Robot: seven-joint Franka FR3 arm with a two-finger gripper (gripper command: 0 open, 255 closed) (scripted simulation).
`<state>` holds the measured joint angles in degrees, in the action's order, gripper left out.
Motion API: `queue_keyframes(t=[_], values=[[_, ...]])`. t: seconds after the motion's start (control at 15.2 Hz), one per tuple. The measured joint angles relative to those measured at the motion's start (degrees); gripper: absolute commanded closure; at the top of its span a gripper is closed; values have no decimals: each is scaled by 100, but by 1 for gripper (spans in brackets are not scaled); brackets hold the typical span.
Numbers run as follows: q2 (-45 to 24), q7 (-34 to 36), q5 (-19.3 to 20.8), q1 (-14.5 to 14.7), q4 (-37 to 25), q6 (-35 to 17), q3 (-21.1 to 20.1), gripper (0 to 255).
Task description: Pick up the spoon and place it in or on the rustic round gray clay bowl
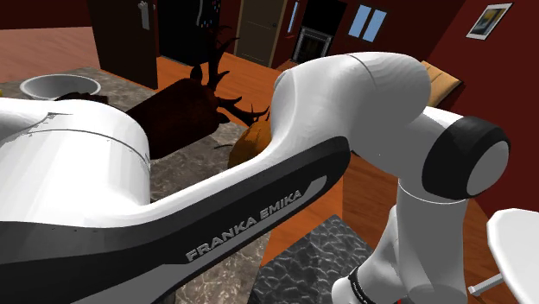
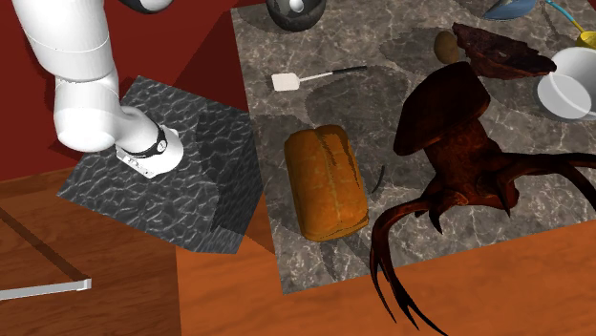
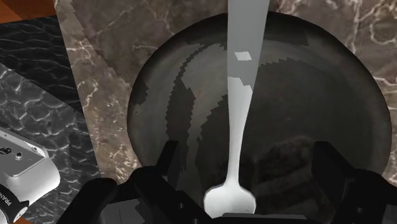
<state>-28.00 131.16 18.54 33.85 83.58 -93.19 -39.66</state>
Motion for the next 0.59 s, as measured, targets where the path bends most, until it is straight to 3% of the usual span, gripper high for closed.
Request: queue_keyframes(t=[0.2, 0.4, 0.59], values=[[-16, -8, 4, 26, -109, 90, 0, 0], [-157, -46, 54, 216, -814, 638, 16, 0], [-190, -42, 64, 280, -1010, 804, 16, 0]])
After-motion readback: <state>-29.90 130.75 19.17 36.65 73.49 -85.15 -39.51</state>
